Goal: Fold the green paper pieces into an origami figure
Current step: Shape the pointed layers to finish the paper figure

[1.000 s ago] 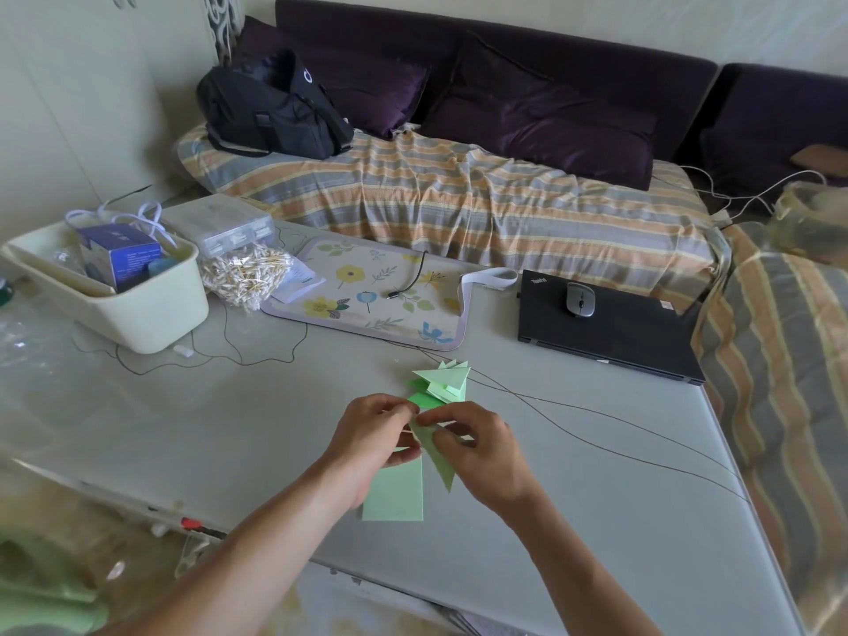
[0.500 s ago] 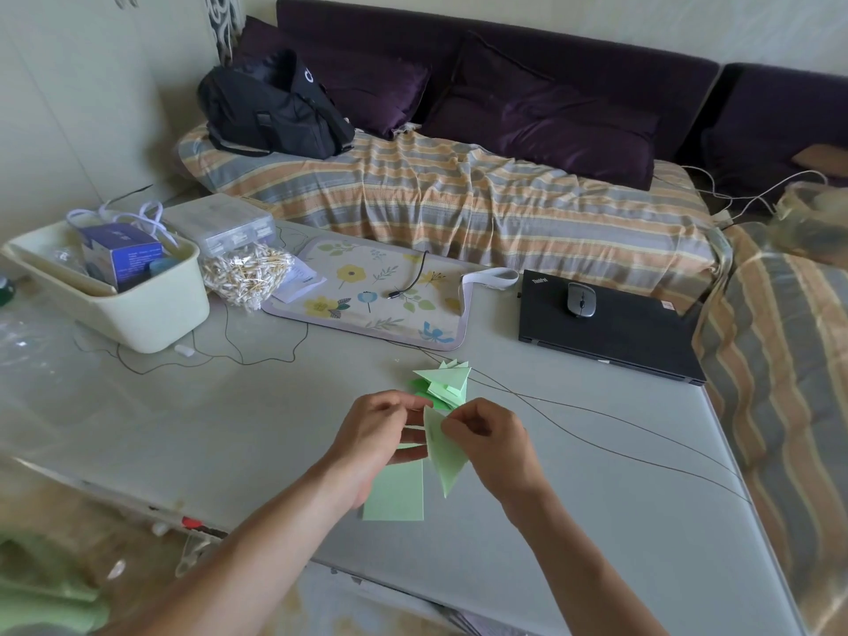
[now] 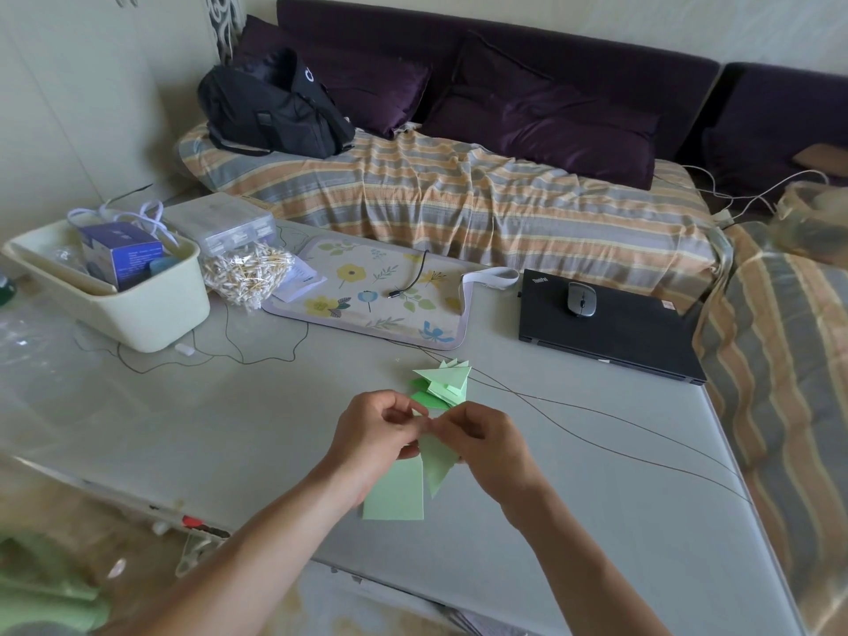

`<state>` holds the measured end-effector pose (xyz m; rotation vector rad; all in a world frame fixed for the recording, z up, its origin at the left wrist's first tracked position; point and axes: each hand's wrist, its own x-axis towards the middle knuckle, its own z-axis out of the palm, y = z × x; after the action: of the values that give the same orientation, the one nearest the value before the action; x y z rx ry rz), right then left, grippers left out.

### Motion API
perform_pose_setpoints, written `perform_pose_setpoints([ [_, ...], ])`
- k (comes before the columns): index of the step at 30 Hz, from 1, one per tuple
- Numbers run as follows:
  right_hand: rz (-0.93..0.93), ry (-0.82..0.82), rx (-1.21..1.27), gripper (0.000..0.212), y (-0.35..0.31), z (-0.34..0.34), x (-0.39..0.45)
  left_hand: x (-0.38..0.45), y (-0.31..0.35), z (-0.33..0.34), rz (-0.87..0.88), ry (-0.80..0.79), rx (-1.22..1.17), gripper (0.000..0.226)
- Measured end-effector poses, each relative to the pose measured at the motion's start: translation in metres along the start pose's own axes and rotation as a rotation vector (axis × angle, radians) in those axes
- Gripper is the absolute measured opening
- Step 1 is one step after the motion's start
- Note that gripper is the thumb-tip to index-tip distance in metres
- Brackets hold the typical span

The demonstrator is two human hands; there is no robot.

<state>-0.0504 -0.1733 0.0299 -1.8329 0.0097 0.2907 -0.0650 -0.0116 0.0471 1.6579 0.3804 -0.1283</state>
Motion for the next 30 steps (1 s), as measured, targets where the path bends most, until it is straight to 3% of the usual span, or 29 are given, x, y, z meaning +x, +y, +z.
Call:
perform_pose_setpoints([
  [4,0.005,0.044,-0.136,0.017,0.0036,-0.0012,0.0021,-0.0002,-0.0018,-0.0002,0.017,0.036,0.095,0.005],
  [7,-0.034,0.087,-0.246,0.013,0.0044,-0.0014,0.0010,0.0006,-0.0039,-0.0006,0.118,0.038,0.439,0.012],
  [9,-0.053,0.110,-0.272,0.011,0.0042,-0.0012,0.0000,-0.0011,-0.0034,-0.0002,0.123,0.053,0.536,0.015],
  [14,0.006,0.153,-0.227,0.011,0.0023,-0.0064,0.0017,-0.0002,-0.0026,-0.0027,0.023,0.100,0.323,0.013],
  [21,0.004,0.111,-0.230,0.014,0.0033,-0.0042,0.0016,-0.0008,-0.0047,-0.0001,0.152,0.004,0.455,0.007],
  [30,-0.079,0.128,-0.369,0.015,0.0023,-0.0024,-0.0011,-0.0010,-0.0045,-0.0009,0.132,0.067,0.324,0.016],
])
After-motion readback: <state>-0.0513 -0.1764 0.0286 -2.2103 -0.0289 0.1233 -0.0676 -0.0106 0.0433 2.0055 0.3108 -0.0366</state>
